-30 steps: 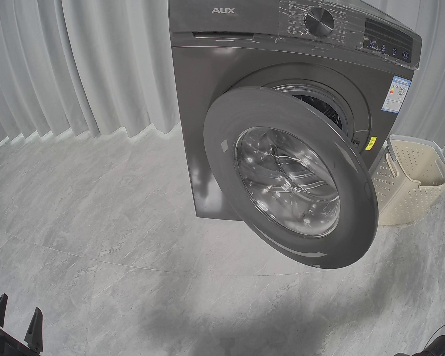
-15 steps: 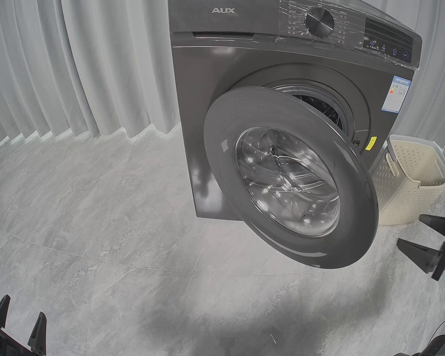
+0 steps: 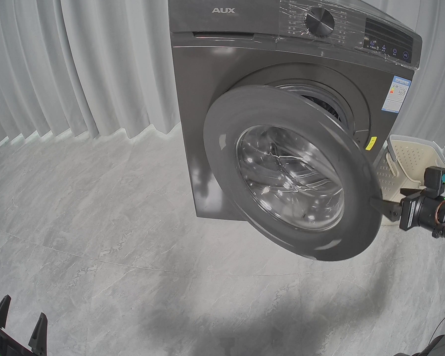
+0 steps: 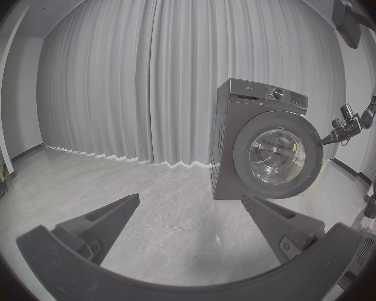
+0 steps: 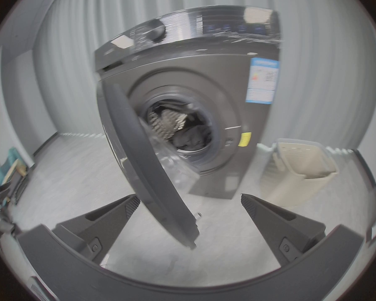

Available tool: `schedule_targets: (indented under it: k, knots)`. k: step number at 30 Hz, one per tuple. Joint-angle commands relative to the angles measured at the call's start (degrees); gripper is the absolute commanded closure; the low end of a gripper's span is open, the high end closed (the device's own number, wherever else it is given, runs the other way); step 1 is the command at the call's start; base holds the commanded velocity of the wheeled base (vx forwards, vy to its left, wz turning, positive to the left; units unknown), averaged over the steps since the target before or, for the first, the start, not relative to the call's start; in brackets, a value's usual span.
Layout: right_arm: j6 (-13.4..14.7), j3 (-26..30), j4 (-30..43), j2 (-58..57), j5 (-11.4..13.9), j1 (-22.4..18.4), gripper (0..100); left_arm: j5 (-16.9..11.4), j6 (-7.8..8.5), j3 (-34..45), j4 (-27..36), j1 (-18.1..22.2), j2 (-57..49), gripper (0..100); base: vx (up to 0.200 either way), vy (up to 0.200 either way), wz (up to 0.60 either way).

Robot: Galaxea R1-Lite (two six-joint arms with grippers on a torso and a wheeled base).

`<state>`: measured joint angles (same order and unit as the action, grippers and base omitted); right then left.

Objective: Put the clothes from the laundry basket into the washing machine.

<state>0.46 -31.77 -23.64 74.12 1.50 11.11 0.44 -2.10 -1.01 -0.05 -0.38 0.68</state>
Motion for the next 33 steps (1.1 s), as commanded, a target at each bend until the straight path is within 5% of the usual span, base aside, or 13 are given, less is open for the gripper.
schedule_targets:
  k: [1, 6, 9, 19, 20, 23, 33]
  knots:
    - [-0.20, -0.84, -5.54, 3.66, -0.71, -11.11, 0, 0.09, 0.08, 0.92, -0.04, 0.03, -0.59, 0, 0.000, 0.000, 0.00]
    - [-0.46, -0.58, -7.74, 3.84, -0.36, -17.87, 0, 0.09, 0.08, 0.92, -0.04, 0.03, -0.59, 0, 0.000, 0.000, 0.00]
    - [-0.55, 1.36, -7.48, 3.22, 0.26, -17.61, 0, 0.09, -0.01, 0.92, -0.04, 0.03, -0.59, 0, 0.000, -0.133, 0.00]
    - [-0.55, 11.91, -7.39, -0.73, 4.04, -5.39, 0, 0.09, 0.08, 0.92, -0.04, 0.03, -0.59, 0, 0.000, -0.200, 0.00]
    - [-0.29, 14.01, -7.56, -0.73, 6.06, -1.53, 0, 0.09, 0.08, 0.92, -0.04, 0.03, -0.59, 0, 0.000, -0.200, 0.00]
    - [0.24, 14.98, -7.92, -0.55, 8.08, 1.55, 0, 0.00, 0.08, 0.92, -0.04, 0.03, -0.59, 0, 0.000, -0.200, 0.00]
    - [10.08, 13.93, -8.79, -0.20, 8.78, 11.83, 0, -0.09, 0.34, 0.92, 0.05, 0.03, -0.59, 0, 0.000, -0.160, 0.00]
